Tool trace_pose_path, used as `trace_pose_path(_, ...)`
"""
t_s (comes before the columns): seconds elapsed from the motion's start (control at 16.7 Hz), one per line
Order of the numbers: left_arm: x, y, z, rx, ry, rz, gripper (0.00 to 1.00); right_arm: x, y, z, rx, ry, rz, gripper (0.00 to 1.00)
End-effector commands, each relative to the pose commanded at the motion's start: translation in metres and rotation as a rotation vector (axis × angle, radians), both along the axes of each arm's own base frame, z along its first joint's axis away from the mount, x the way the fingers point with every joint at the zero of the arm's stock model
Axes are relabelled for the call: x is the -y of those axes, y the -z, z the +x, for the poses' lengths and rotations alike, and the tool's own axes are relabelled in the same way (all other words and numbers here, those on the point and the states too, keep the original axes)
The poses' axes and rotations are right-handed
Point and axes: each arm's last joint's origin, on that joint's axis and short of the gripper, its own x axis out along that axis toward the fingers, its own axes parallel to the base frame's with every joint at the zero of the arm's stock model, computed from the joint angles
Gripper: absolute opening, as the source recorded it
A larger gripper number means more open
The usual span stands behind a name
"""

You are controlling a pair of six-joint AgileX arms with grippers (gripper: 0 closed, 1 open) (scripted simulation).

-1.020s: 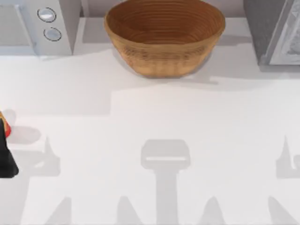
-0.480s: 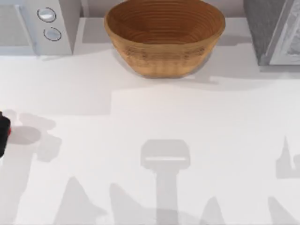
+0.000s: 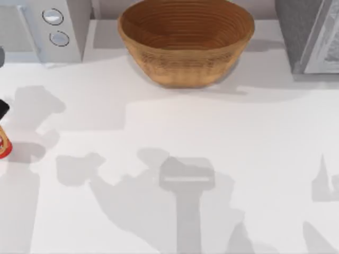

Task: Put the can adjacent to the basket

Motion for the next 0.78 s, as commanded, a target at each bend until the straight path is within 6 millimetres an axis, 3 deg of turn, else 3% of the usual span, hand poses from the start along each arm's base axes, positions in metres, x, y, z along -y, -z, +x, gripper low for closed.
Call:
trace_pose_path(0.18, -0.010, 0.015, 0.041, -0.180, 0.084, 0.018, 1.00, 0.000, 0.000, 0.000, 0.000, 0.000, 0.000, 1.00)
trace_pose_path(0.36, -0.018, 0.033, 0.070, -0.310, 0.148, 0.019, 1.00, 0.000, 0.000, 0.000, 0.000, 0.000, 0.000, 1.00)
trace_pose_path(0.54, -0.023, 0.044, 0.083, -0.377, 0.180, 0.016, 1.00, 0.000, 0.000, 0.000, 0.000, 0.000, 0.000, 1.00)
trace_pose_path(0.78, -0.024, 0.045, 0.085, -0.384, 0.184, 0.015, 1.00, 0.000, 0.000, 0.000, 0.000, 0.000, 0.000, 1.00)
